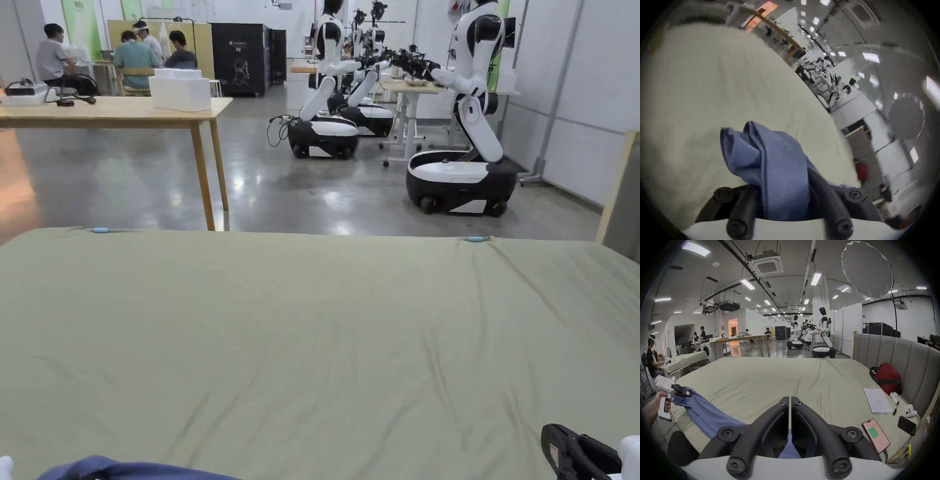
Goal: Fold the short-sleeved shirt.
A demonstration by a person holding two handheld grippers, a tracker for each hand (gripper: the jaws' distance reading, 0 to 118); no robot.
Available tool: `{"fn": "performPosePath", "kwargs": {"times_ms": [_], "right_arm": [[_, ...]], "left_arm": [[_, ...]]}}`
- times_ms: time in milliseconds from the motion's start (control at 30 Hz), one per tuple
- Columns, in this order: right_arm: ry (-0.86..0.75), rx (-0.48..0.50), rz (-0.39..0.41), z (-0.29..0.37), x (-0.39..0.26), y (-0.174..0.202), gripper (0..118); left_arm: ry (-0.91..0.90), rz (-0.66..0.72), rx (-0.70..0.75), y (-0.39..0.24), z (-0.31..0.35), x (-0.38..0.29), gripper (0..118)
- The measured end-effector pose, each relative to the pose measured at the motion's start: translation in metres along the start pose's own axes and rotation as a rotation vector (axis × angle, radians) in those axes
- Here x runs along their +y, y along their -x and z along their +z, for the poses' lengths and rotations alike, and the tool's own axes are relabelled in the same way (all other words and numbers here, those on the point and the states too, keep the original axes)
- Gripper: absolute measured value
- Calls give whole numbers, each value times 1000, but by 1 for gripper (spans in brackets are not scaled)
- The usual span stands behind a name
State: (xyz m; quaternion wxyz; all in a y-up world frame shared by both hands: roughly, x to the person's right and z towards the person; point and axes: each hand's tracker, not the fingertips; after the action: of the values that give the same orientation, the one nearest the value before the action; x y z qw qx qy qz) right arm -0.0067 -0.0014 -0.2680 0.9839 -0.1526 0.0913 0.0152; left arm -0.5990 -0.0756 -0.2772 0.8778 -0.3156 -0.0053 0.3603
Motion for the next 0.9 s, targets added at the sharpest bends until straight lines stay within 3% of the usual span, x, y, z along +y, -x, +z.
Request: {"fn": "performPosePath", "kwargs": {"times_ms": [100,233,367,467,567,600,633,667,700,733,767,867,900], "right_arm": [[4,8,1,0,-2,4,4],[5,17,1,1,-3,7,4],[1,18,-2,7,-7,9,4],[3,17,-6,11,-13,6,4],[10,24,-15,16,-18,0,4],[11,24,-16,17,-18,-1,4],[16,25,-14,18,-18,-2,4],[17,24,-11,19,-19,-3,4],[17,25,-9,19,-19,-4,4],[18,27,-8,20,-19,-4,4],[18,28,-8,21,-19,-4,4],[13,30,-18,24,-19,-5,4],[13,31,-26,24,-20,-5,4]], "left_arm": [[5,-328,128,-68,0,-15,6],[33,-624,120,-167,-24,-67,6],[141,-776,161,-233,-82,-136,6],[279,-908,316,-242,-141,-184,6],[301,-842,337,-229,-162,-200,6],[265,-810,336,-230,-157,-196,11],[240,-764,279,-232,-148,-188,28],[245,-708,205,-231,-137,-177,67],[249,-676,141,-233,-127,-170,115],[202,-659,83,-235,-109,-161,118],[143,-631,30,-237,-92,-150,112],[78,-470,-111,-223,-47,-116,112],[52,-424,-101,-215,-39,-107,112]]}}
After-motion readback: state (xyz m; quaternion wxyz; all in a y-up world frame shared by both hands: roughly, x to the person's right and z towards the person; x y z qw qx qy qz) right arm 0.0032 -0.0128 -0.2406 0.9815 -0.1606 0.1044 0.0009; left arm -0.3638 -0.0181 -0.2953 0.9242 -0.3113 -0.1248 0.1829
